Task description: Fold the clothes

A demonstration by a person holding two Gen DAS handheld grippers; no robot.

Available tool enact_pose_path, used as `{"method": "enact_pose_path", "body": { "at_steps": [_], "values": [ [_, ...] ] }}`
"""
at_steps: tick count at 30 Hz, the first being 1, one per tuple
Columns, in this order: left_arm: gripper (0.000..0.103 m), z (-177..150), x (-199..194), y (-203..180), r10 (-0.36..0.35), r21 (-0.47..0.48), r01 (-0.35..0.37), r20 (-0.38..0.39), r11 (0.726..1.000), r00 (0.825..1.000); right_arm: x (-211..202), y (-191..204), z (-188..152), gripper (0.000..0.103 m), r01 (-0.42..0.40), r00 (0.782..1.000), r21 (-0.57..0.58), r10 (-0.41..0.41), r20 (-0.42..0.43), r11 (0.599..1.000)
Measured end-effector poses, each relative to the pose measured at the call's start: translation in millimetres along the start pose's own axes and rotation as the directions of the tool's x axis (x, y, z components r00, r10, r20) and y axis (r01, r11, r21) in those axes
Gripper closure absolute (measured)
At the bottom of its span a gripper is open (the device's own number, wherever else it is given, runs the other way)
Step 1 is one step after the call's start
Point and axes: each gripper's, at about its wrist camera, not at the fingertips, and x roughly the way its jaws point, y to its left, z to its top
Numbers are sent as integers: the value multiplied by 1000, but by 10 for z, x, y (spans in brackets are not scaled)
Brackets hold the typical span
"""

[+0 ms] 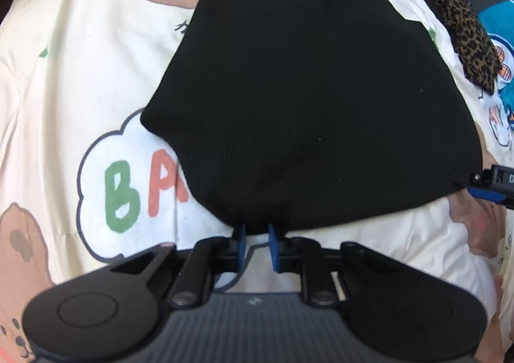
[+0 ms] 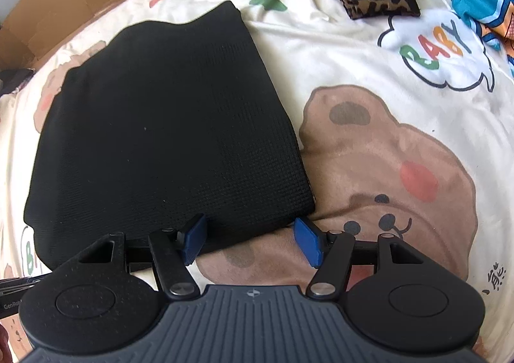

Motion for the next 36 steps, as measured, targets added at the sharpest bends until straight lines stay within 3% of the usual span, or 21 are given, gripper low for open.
{"method": "enact_pose_path", "body": {
  "at_steps": [8,19,24,27,30,31,36],
  "values": [
    [85,-41,-174,16,21,-19,-22,-20,1000,1000,-87,-47,-3,36,-7,1000,61,7,-3,998],
    [69,-121,-661,39,33,-142,-25,52,990,998,-365,-191,-29,36,-131,991,165,132,4,978],
    [67,-195,-820,46,33,-216,-16,75,976,997,-425,-238,3,36,-178,984,202,179,14,963],
    [67,-206,-882,171,19,-303,6,78,953,997,-412,-309,-13,36,-214,976,252,217,17,944],
    [67,-309,-844,312,-9,-415,35,64,909,998,-370,-369,-43,38,-249,966,304,259,9,919],
    [67,-127,-779,412,-7,-433,31,56,901,998,-355,-389,-57,39,-257,963,318,269,8,912],
    [67,16,-582,529,-20,-557,44,49,830,999,-259,-582,-159,41,-268,956,436,293,10,859]
  ]
}}
